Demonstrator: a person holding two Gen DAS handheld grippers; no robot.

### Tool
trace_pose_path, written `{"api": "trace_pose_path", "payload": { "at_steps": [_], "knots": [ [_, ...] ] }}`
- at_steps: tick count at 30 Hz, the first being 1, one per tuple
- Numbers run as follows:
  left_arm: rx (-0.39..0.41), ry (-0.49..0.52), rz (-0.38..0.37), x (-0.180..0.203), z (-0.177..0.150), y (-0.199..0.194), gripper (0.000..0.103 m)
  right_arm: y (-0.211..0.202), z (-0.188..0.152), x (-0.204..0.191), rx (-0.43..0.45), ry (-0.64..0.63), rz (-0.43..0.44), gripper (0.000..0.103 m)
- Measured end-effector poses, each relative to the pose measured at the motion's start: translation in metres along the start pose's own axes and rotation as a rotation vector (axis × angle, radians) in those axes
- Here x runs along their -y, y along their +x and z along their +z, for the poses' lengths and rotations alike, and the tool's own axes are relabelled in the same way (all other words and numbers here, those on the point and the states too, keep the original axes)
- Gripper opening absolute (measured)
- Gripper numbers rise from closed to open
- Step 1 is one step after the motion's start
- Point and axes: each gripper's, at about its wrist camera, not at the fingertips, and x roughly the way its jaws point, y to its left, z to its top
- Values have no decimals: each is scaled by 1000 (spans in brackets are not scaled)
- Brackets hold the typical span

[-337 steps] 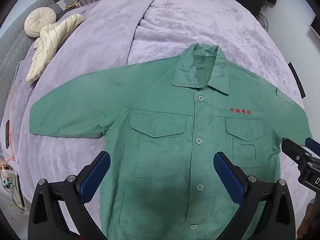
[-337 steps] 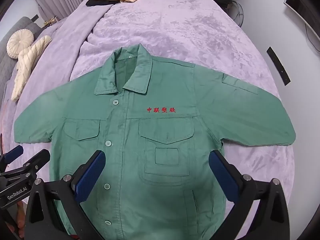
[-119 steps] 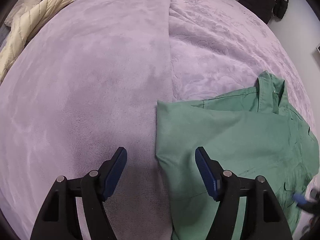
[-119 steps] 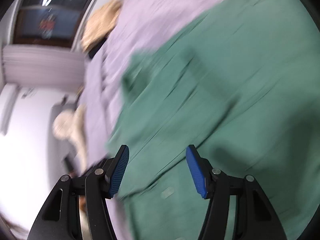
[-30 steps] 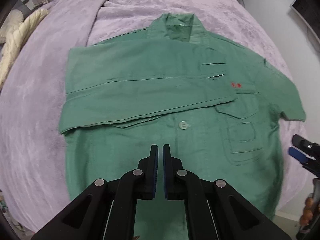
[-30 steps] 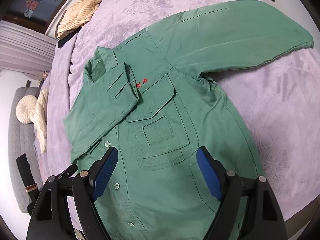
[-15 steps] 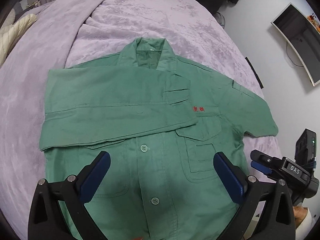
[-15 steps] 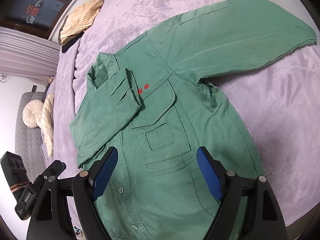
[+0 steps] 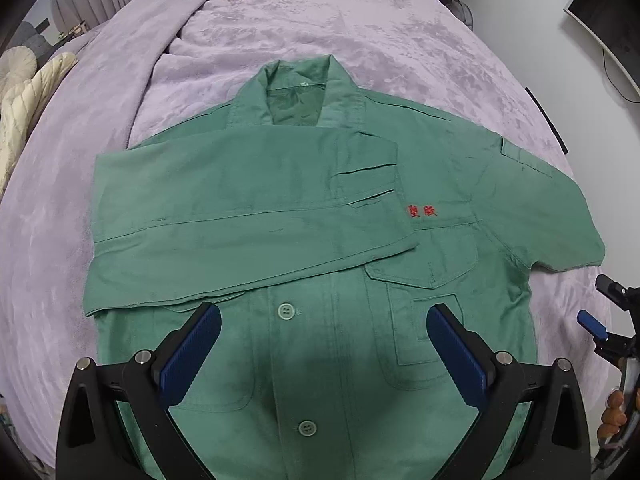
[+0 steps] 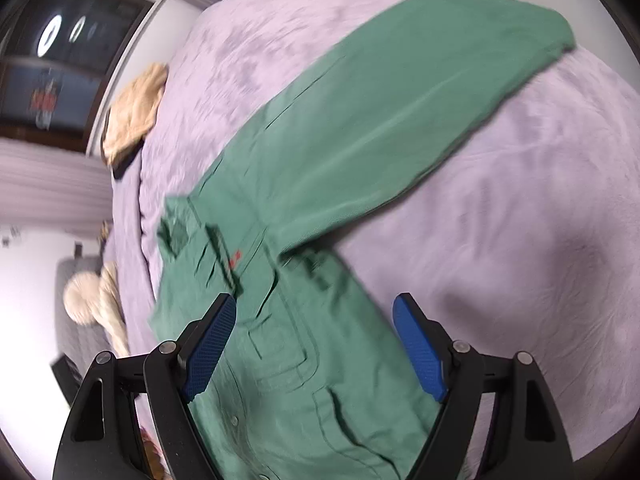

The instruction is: Fold small clothes

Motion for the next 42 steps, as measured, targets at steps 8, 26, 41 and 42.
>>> {"api": "trace_pose_path", "payload": {
  "at_steps": [8, 26, 41, 42],
  "knots": [
    [-47, 30, -7, 45, 14, 49, 103, -23, 66, 86, 132, 238, 40, 83],
    [-77, 82, -4, 90, 13, 66, 103, -17, 167, 154, 357, 565, 390, 41],
    [5, -40, 77, -10, 25, 44, 103, -1, 156, -89, 169, -158, 511, 5],
    [9, -54, 84, -18, 25, 42, 103, 9, 147, -117, 139, -231, 500, 5]
  ]
}}
